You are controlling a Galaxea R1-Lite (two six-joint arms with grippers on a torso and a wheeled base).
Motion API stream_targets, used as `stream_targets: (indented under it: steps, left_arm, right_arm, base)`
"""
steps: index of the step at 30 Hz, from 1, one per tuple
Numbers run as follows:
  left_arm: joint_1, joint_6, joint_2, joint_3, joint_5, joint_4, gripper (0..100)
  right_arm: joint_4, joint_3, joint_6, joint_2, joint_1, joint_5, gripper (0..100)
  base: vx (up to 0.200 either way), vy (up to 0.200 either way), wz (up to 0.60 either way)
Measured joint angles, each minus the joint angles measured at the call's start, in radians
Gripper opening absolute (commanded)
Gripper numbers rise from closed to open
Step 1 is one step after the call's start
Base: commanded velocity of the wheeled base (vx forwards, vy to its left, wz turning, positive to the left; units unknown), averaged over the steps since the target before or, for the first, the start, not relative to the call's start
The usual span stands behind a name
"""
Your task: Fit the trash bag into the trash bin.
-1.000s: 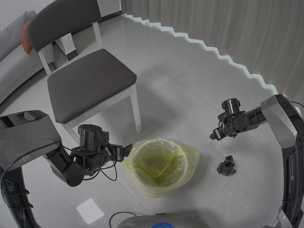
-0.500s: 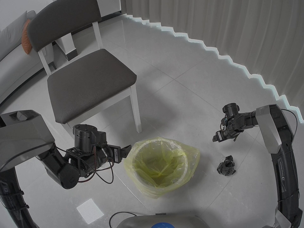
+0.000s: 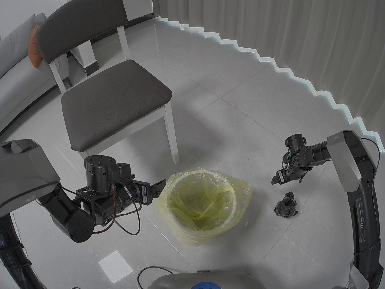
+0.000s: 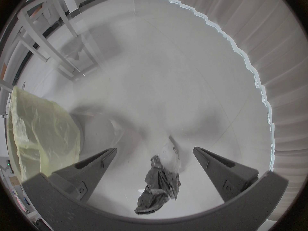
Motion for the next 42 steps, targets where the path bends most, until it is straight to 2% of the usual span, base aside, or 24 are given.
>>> stream_targets:
  steps: [7, 21, 28, 35, 42]
  left_arm:
    - [0.0, 0.002, 0.0, 0.024, 0.0, -0.061, 100]
    - [-0.003, 0.001, 0.017, 0.03, -0.001, -0.065, 100]
    - [-0.003, 0.001, 0.029, 0.026, -0.001, -0.066, 100]
    - [-0.004, 0.004, 0.05, 0.029, 0.001, -0.126, 100]
    - [-0.007, 0.005, 0.067, 0.03, 0.001, -0.13, 100]
  right_arm:
    - [-0.02, 0.007, -0.014, 0.001, -0.013, -0.01, 100]
    - [-0.041, -0.029, -0.023, 0.09, -0.041, -0.041, 100]
    - [-0.034, -0.03, -0.024, 0.12, -0.042, -0.044, 100]
    - [-0.028, -0.033, -0.028, 0.142, -0.036, -0.069, 100]
    - [0.02, -0.081, -0.021, 0.166, -0.034, -0.092, 100]
  base:
    - [0.0, 0.0, 0.0]
    - [0.0, 0.0, 0.0]
    - [0.0, 0.0, 0.0]
    - [0.0, 0.0, 0.0]
    - [0.0, 0.0, 0.0]
